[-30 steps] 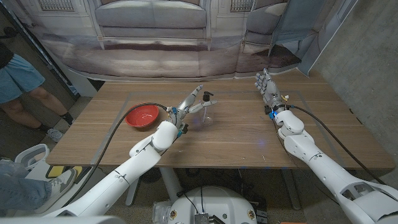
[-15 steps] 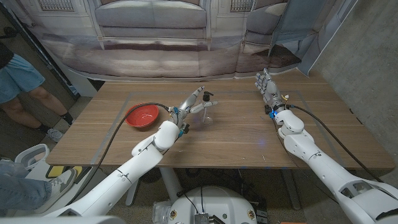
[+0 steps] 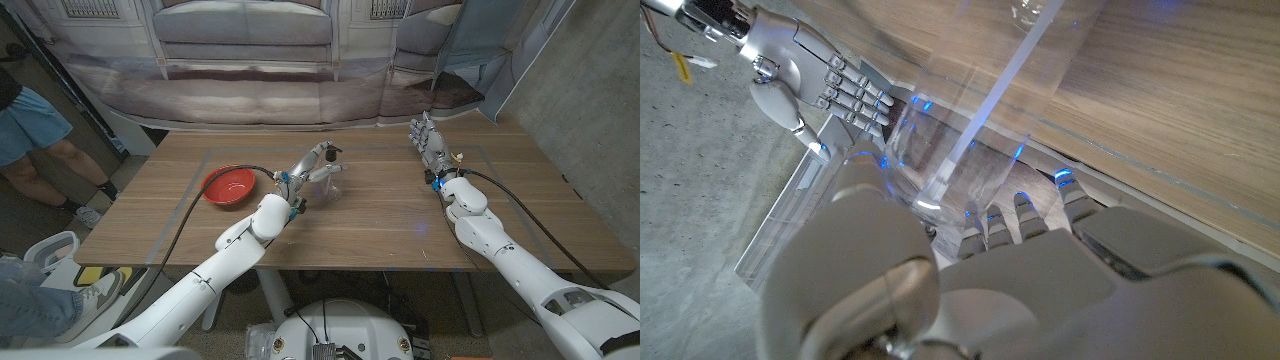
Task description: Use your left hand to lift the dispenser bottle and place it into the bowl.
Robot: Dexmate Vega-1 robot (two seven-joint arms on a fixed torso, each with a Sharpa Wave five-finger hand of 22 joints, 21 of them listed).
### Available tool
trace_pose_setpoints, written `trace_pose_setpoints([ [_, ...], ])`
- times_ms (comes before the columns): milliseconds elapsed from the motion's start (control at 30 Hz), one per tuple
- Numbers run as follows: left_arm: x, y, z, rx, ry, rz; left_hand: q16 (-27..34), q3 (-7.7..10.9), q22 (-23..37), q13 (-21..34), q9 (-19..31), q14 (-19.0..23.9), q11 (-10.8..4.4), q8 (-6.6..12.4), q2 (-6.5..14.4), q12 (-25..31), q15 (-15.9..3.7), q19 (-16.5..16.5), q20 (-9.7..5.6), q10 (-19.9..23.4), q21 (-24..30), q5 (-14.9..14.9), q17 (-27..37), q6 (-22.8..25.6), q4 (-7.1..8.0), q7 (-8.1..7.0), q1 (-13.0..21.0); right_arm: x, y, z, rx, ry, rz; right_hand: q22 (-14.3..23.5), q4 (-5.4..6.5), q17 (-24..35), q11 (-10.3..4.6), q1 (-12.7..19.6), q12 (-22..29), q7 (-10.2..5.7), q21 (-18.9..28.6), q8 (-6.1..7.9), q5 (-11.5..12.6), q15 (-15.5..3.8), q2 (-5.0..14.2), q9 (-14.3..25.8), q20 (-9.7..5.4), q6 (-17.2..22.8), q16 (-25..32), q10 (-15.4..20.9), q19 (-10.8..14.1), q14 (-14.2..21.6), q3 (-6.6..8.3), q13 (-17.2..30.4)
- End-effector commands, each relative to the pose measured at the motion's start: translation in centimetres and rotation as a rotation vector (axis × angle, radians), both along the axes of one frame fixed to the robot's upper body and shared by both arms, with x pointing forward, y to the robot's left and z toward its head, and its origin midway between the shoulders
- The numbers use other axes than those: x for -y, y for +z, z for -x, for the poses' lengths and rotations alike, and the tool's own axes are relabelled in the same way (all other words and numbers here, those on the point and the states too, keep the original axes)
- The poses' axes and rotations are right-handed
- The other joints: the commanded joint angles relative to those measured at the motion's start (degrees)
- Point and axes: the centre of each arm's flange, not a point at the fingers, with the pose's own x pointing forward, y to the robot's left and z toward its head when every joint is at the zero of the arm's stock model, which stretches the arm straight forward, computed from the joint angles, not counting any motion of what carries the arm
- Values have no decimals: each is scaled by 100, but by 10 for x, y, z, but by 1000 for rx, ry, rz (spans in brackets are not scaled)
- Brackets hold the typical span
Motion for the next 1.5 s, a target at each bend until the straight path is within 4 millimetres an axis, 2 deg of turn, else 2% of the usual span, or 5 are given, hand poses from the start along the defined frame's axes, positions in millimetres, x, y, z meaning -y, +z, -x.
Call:
trace_pose_setpoints([
  [33, 5, -1, -4, -5, -11, 15, 64, 76, 30, 30, 30, 105, -51, 53, 34, 46, -25, 102, 31, 98, 57, -47, 26, 136, -13, -24, 168, 4, -2, 0, -6, -7, -7, 15, -10, 30, -22, 33, -9, -29, -18, -15, -30, 28, 24, 19, -24, 19, 10, 44, 59, 62, -6, 16],
  [600, 4, 2, -9, -15, -49, 48, 149, 228, 31, 45, 54, 780, -222, 195, 114, 282, -297, 779, -34, 1057, 213, -320, 29, 812, 35, -108, 736, 4, -3, 1, -2, -13, -7, 16, -18, 31, -21, 31, -5, -37, -14, -16, -30, 17, 29, 19, -11, 17, 19, 66, 72, 98, -13, 16],
  [933, 2, 2, -11, -20, -43, 57, 183, 337, 29, 48, 61, 1090, -277, 254, 209, 285, -398, 1143, -24, 1286, 304, -440, 26, 1094, 27, -142, 989, 1, -1, -1, -5, -13, -3, 17, -24, 32, -19, 30, -3, -41, -13, -14, -30, 11, 34, 19, 0, 21, 20, 77, 76, 109, -17, 17],
  [1200, 1, 4, -11, -23, -29, 58, 263, 494, 60, 70, 93, 1620, -311, 391, 338, 274, -471, 1851, -26, 1596, 533, -676, 59, 1559, 41, -176, 1325, -1, 2, -2, -1, -11, 6, 18, -27, 32, -30, 29, -9, -41, -13, -13, -31, 15, 34, 19, 2, 23, 18, 69, 77, 112, -22, 17],
  [1500, 1, 6, -11, -25, -29, 79, 410, 641, 96, 90, 136, 2261, -370, 543, 477, 268, -554, 2558, -236, 1904, 817, -898, 129, 1979, 59, -185, 1581, -1, 5, -2, -4, -10, 5, 18, -31, 33, -20, 27, -9, -42, -13, -14, -31, 13, 36, 19, 5, 21, 16, 74, 78, 114, -26, 17],
])
